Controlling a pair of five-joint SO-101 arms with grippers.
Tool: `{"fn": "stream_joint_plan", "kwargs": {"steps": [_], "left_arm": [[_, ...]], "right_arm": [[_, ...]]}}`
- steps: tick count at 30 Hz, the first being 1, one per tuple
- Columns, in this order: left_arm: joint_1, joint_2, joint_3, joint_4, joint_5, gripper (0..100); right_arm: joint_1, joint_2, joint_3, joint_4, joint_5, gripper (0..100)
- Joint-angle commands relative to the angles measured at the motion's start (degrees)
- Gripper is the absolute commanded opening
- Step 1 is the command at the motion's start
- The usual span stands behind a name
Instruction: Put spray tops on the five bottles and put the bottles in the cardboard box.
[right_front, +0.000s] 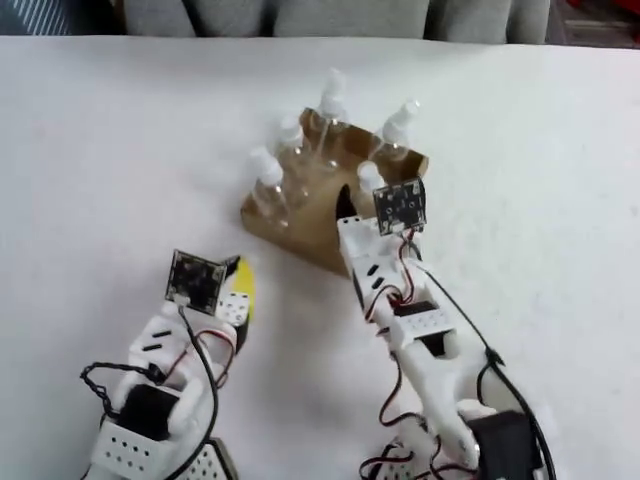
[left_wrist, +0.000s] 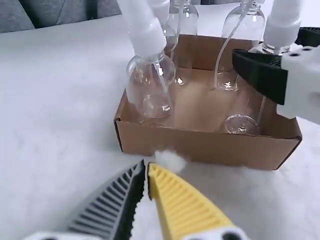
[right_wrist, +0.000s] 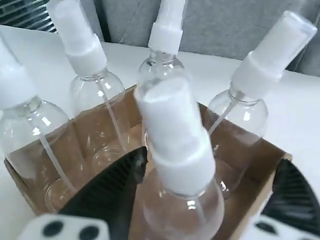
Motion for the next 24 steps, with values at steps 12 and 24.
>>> {"fn": "stream_joint_plan", "kwargs": {"steps": [12, 24], "left_arm": [[-0.4, -0.5, -0.2, -1.6, -0.6, 2], [-0.4, -0.5, -0.2, -1.5, -0.6, 2]], "right_arm": [[0.0, -14.0, -0.7, 10.7, -1.8, 33.7], [0.6, -25.2, -1.1, 11.1, -1.4, 33.4]]}}
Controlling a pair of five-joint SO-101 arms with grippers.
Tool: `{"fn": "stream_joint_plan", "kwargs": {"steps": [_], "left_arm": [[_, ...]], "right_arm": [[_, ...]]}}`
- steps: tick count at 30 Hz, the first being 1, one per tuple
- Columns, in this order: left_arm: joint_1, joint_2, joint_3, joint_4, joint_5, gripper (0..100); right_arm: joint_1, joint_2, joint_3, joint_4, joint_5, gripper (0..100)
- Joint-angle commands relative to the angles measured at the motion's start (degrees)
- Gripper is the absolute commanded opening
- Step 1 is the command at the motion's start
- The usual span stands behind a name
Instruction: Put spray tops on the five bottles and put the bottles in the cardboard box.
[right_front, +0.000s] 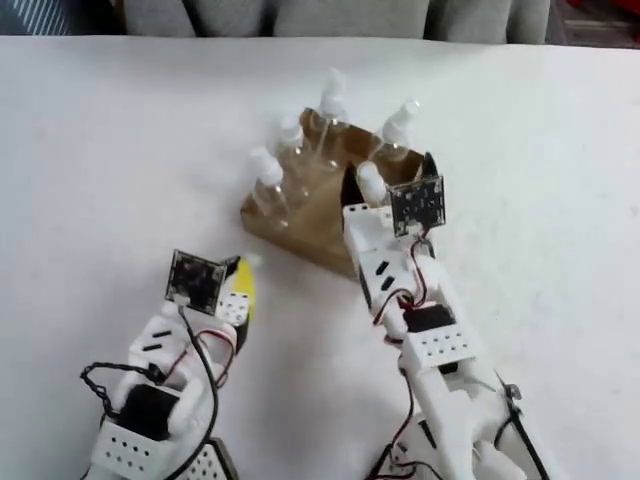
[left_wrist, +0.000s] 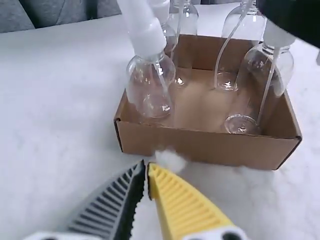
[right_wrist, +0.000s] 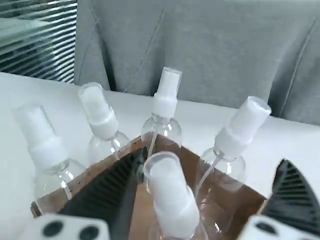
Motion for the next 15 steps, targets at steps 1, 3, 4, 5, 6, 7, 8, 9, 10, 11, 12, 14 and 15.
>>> {"fn": "stream_joint_plan", "kwargs": {"steps": [1, 3, 4, 5, 6, 7, 8, 9, 10, 11, 12, 14, 15], "left_arm": [[-0.4, -0.5, -0.2, -1.5, -0.6, 2], [-0.4, -0.5, -0.2, -1.5, -0.6, 2], [-0.4, -0.5, -0.2, -1.5, -0.6, 2], [-0.4, -0.5, -0.2, -1.5, -0.6, 2], [-0.4, -0.5, -0.2, -1.5, -0.6, 2], [-0.4, -0.5, -0.2, -1.5, -0.6, 2], [-0.4, -0.5, -0.2, -1.5, -0.6, 2], [-0.4, -0.5, -0.2, -1.5, -0.6, 2], [-0.5, -0.5, -0.2, -1.5, -0.6, 2], [-0.7, -0.5, -0.2, -1.5, -0.6, 2], [-1.3, -0.5, -0.2, -1.5, -0.6, 2], [-2.5, -0.5, -0.2, -1.5, -0.6, 2], [-3.2, -0.5, -0.2, -1.5, -0.6, 2]], "right_arm": [[0.7, -6.7, -1.1, 1.7, -0.3, 33.4], [1.7, -11.2, -1.1, 4.5, -0.3, 33.4], [2.2, -13.6, -1.1, 6.0, -0.3, 33.4], [2.9, -16.1, -1.1, 7.8, -0.3, 33.4], [3.8, -18.7, -1.1, 9.7, -0.3, 33.3], [4.9, -21.2, -1.1, 11.6, -0.3, 33.3], [5.8, -23.7, -1.1, 13.7, -0.3, 32.4], [6.7, -26.1, -1.1, 15.9, -0.3, 30.1], [7.5, -28.4, -1.1, 18.3, -0.3, 26.4], [8.0, -30.4, -1.1, 20.6, -0.3, 21.9], [8.5, -32.2, -1.1, 22.7, -0.3, 16.6], [8.9, -35.3, -1.1, 26.1, -0.3, 6.0], [8.9, -36.4, -1.1, 27.4, -0.3, 1.6]]}}
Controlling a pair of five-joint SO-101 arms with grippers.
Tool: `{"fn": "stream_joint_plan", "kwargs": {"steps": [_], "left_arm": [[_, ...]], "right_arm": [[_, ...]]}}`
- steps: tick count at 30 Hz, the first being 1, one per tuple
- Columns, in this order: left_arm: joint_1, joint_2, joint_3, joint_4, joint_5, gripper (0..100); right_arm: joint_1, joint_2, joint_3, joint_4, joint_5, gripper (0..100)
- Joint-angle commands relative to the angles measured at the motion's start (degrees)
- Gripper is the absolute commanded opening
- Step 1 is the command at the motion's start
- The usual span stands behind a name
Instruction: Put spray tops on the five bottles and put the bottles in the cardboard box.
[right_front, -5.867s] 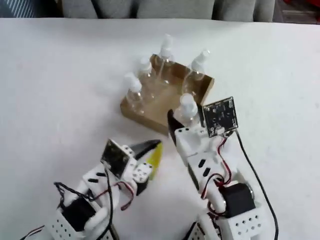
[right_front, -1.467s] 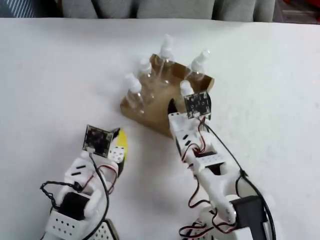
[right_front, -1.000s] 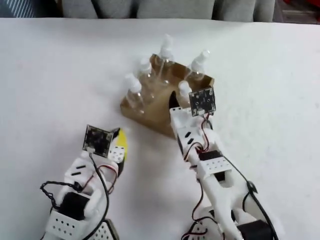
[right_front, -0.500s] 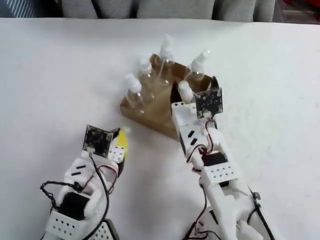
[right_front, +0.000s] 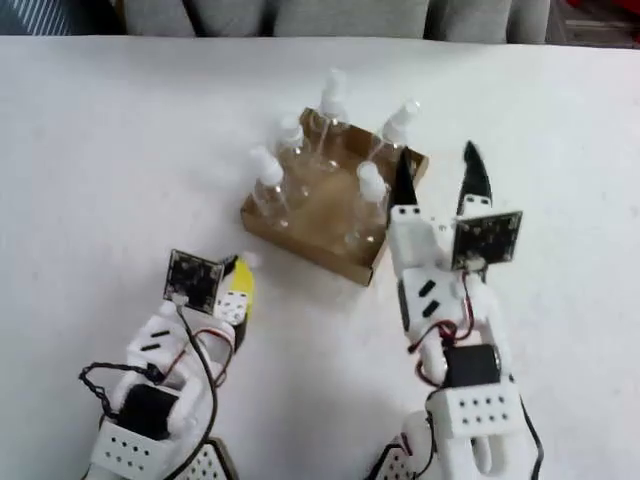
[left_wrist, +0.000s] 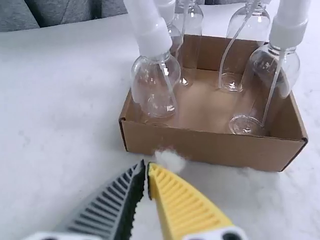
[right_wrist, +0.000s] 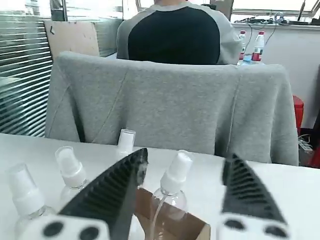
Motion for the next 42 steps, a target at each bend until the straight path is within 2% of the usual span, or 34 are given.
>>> {"fn": "stream_joint_plan", "kwargs": {"steps": [1, 4, 7, 13, 18, 23, 27, 31, 35, 39, 42], "left_arm": [[-3.0, -0.5, -0.2, -1.5, -0.6, 2], [-5.8, -0.3, -0.2, -1.4, -0.6, 2], [-8.8, -0.3, -0.2, -0.1, -0.6, 2], [-10.8, -0.3, -0.2, 3.1, -0.6, 2], [-13.8, -0.3, -0.2, 3.1, -0.6, 2], [-15.0, -0.3, -0.2, 6.9, -1.2, 2], [-15.0, -0.3, -0.2, 11.4, -8.0, 2], [-15.0, -0.3, -0.2, 14.8, -11.8, 2], [-15.0, -0.3, -0.2, 16.5, -11.9, 2], [-15.1, -0.3, -0.2, 17.9, -11.9, 2], [-20.6, -0.3, -0.2, 18.0, -11.9, 2]], "right_arm": [[0.9, -5.0, -1.1, 4.8, -0.3, 1.2], [0.9, -7.3, -0.8, 9.6, -0.3, 4.4], [0.8, -10.2, -0.8, 16.2, -0.3, 1.3], [0.7, -21.4, 0.0, 32.0, -0.4, 1.6], [0.6, -31.6, 5.0, 40.3, -0.2, 1.7], [0.6, -28.9, 7.6, 42.2, -0.3, 1.7], [0.1, -30.5, 14.6, 42.5, -0.8, 1.7], [0.3, -30.7, 21.0, 42.8, -0.8, 1.6], [0.1, -30.6, 24.6, 43.5, -0.8, 1.6], [0.5, -30.7, 24.6, 49.8, -0.4, 1.8], [2.8, -30.7, 24.6, 54.3, -0.4, 1.7]]}}
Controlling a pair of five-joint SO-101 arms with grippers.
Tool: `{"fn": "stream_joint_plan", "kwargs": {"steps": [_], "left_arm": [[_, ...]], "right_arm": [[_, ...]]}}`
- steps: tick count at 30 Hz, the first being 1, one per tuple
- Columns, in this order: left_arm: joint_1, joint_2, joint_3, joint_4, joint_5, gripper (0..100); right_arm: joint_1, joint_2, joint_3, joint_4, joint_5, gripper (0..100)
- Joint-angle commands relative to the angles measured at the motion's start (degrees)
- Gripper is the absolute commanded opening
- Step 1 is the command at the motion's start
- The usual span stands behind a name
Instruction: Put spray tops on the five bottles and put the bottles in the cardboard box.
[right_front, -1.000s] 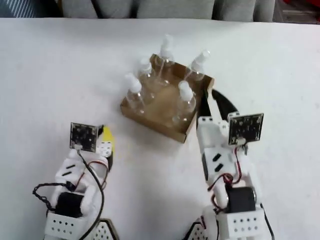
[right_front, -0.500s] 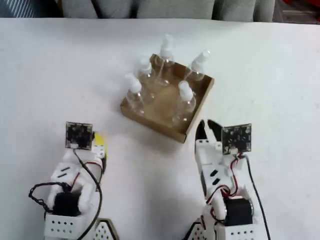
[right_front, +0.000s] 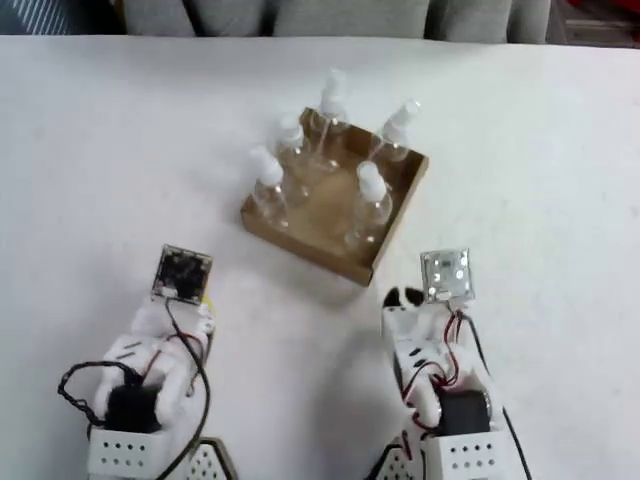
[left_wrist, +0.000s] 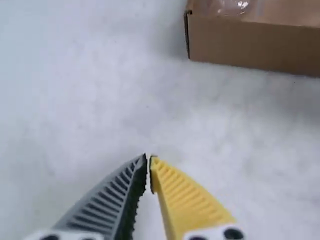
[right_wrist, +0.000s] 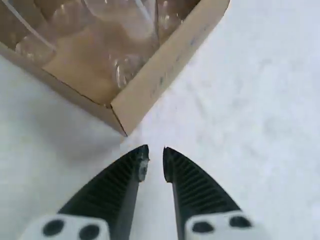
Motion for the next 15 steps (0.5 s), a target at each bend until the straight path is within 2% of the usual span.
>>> {"fn": "stream_joint_plan", "kwargs": {"steps": [1, 5, 11, 15], "left_arm": [[-8.7, -0.3, -0.2, 0.9, -0.6, 2], [-13.2, -0.3, -0.2, 0.9, -0.4, 2], [-15.5, -0.3, -0.2, 12.1, -0.4, 2], [-15.5, -0.4, -0.2, 12.1, -0.4, 2]], "right_arm": [[2.8, -0.4, 0.5, 6.0, 0.0, 1.7], [3.3, -0.5, 0.5, 15.4, -0.1, 1.7], [3.5, -0.4, 0.5, 14.9, 0.0, 1.7], [3.5, -0.4, 0.5, 14.9, 0.0, 1.7]]}}
